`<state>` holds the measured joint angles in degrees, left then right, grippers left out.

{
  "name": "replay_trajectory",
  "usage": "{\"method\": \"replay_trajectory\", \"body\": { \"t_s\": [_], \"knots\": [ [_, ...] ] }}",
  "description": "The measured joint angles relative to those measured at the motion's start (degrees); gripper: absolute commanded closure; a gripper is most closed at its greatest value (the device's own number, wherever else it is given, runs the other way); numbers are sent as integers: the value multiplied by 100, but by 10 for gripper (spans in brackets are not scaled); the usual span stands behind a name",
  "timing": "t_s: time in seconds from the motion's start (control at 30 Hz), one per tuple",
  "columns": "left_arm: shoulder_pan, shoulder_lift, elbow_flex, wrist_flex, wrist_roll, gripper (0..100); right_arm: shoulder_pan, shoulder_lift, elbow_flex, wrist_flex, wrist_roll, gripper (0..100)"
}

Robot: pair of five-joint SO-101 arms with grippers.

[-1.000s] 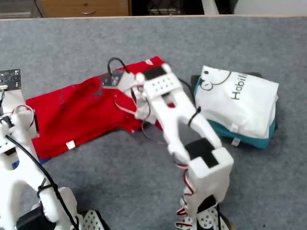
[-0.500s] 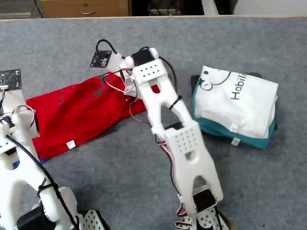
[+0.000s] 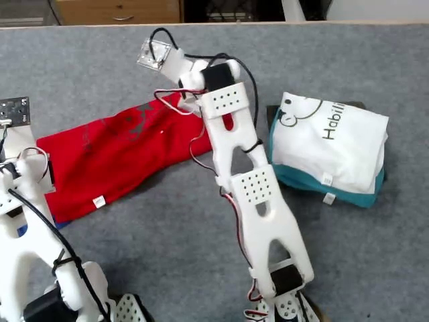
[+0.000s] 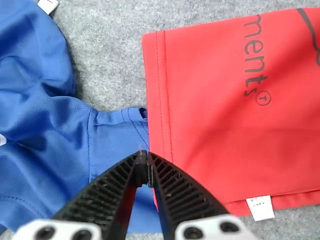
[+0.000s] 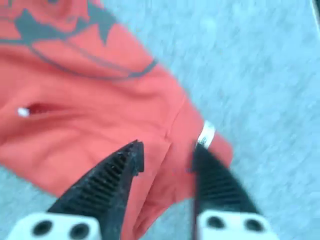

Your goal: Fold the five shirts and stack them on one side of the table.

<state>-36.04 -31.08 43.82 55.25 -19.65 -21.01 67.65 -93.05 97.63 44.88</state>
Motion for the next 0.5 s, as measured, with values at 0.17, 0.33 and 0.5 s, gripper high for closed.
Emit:
{"method": "replay_trajectory", "body": {
  "t_s": [0.17, 0.33, 0.5],
  "knots": [
    [-176, 62, -53, 44, 132, 788, 18, -554, -26, 308, -756, 983],
    [-457, 1029, -897, 536, 519, 762, 44, -1327, 343, 325, -1125, 983],
    [-519, 3191, -2523, 1213, 554, 752, -9, -2127, 1635, 325, -1160, 983]
  ]
}}
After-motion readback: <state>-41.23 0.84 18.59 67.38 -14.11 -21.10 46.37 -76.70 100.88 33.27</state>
